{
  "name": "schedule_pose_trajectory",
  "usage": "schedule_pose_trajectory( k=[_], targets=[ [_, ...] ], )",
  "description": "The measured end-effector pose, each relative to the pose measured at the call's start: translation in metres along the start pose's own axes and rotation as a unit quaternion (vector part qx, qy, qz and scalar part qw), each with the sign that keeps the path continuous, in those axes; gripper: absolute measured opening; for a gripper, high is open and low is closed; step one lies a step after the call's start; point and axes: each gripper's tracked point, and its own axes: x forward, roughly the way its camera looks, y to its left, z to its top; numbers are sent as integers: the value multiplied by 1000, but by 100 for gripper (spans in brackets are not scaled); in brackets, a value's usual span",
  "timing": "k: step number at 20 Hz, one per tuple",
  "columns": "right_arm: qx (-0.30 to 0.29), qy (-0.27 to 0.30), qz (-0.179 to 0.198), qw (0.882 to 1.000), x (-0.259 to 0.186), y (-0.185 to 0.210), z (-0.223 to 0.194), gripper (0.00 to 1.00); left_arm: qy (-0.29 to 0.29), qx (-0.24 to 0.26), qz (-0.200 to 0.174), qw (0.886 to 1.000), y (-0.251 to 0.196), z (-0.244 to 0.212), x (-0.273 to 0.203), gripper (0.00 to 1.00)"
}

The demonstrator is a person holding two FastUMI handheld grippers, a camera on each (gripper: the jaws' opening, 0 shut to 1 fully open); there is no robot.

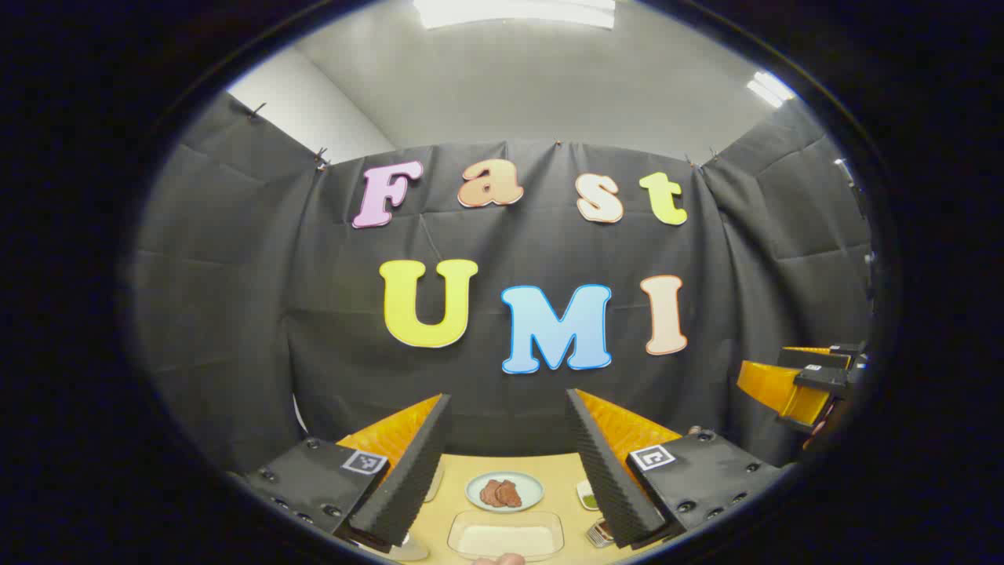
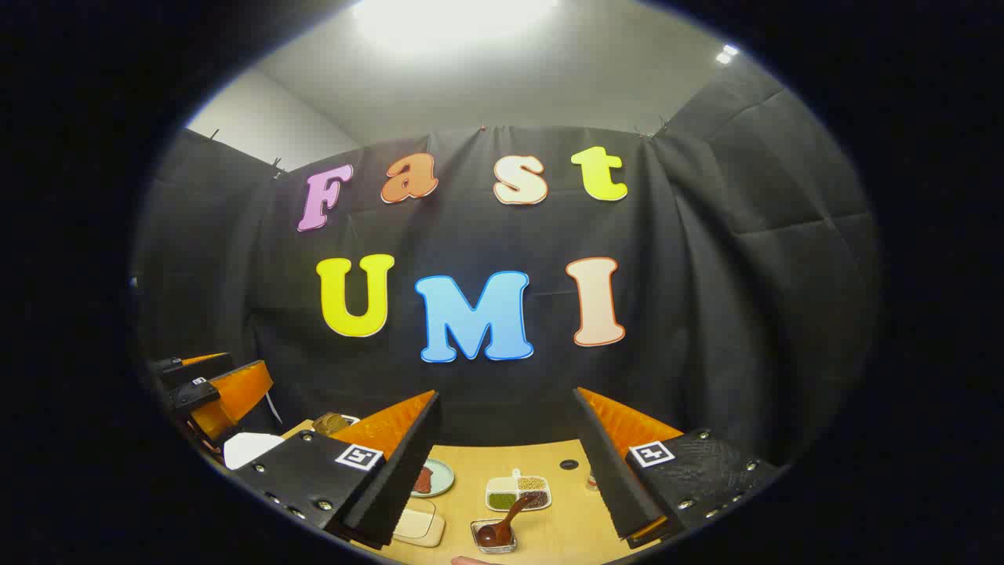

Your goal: Close the left gripper, press the button to open the rice cooker; take a wooden spoon from the chopstick holder with the right hand, scoop a spoonful of rice and pour it into the rice cooker, then put the wooden spoon back into the chopstick holder.

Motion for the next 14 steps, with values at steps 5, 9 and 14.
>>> schedule_pose_trajectory(
  k=[5, 9, 14],
  targets=[
    [-6, -7, -5, 1000, 0, -5, 4, 99, 2, -2, 7, 1000, 9, 1, 0, 100],
    [-4, 1, -10, 1000, 2, -8, -2, 98, 4, 1, 10, 1000, 12, -2, 4, 100],
    [-5, 4, -6, 1000, 9, -14, -5, 98, 4, 0, 16, 1000, 12, -5, 13, 100]
  ],
)
